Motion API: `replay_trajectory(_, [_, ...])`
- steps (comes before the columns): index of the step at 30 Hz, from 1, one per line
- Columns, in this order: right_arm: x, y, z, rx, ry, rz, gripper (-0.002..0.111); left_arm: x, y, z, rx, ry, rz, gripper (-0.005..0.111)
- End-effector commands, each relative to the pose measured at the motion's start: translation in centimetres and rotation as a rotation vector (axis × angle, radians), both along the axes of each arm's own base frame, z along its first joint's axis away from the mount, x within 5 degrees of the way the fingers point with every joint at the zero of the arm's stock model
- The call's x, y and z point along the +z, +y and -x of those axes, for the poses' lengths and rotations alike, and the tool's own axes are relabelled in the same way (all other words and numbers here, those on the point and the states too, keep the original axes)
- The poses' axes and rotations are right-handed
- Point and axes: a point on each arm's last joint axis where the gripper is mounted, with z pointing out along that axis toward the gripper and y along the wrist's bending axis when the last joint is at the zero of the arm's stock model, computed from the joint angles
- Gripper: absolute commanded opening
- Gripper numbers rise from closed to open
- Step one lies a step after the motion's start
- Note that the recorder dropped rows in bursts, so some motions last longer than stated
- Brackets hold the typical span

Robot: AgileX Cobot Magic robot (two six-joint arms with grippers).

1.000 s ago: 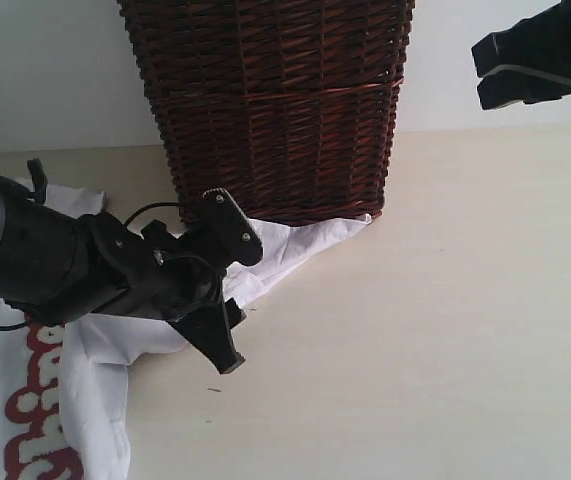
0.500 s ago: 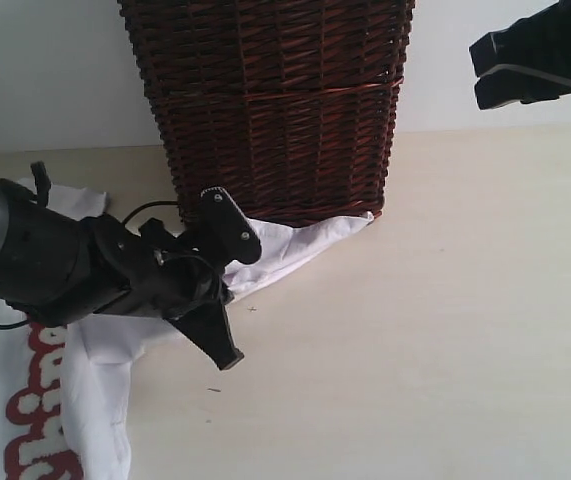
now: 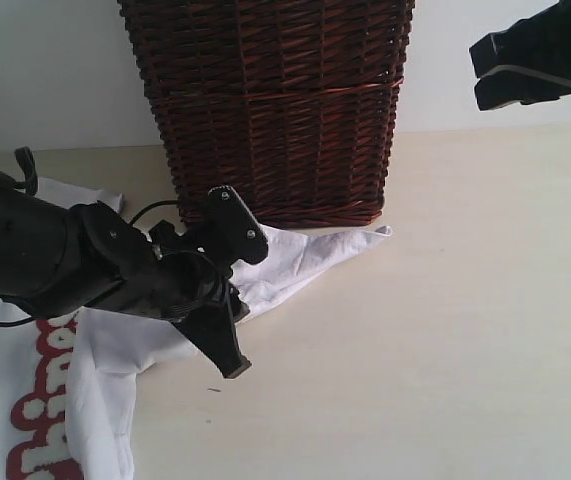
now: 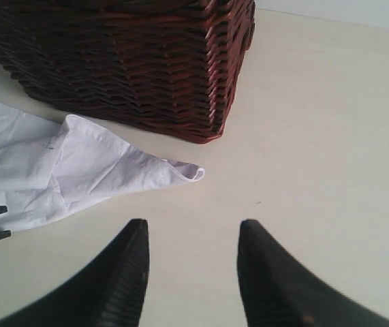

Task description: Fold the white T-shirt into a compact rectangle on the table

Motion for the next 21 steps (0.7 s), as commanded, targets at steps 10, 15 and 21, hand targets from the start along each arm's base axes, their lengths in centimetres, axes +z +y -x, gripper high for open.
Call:
replay_trajectory(10, [0.2,0.0,0.3,0.007,-0.007,0.001,0.042,-0.3,-0.1,0.1,-0.029,0.009,-0.014,0.037])
replay_trajectory(15, [0.2,0.0,0.2,0.008,-0.010,0.002,0.042,-1.6,0.0,-0.2,-0.024,-0.003,-0.054,0.037])
replay_trajectory(21, [0.3,0.0,0.2,0.010,-0.024,0.004,0.042,-1.5,0.1,-0.6,-0.005,-0.048,-0.064,0.026])
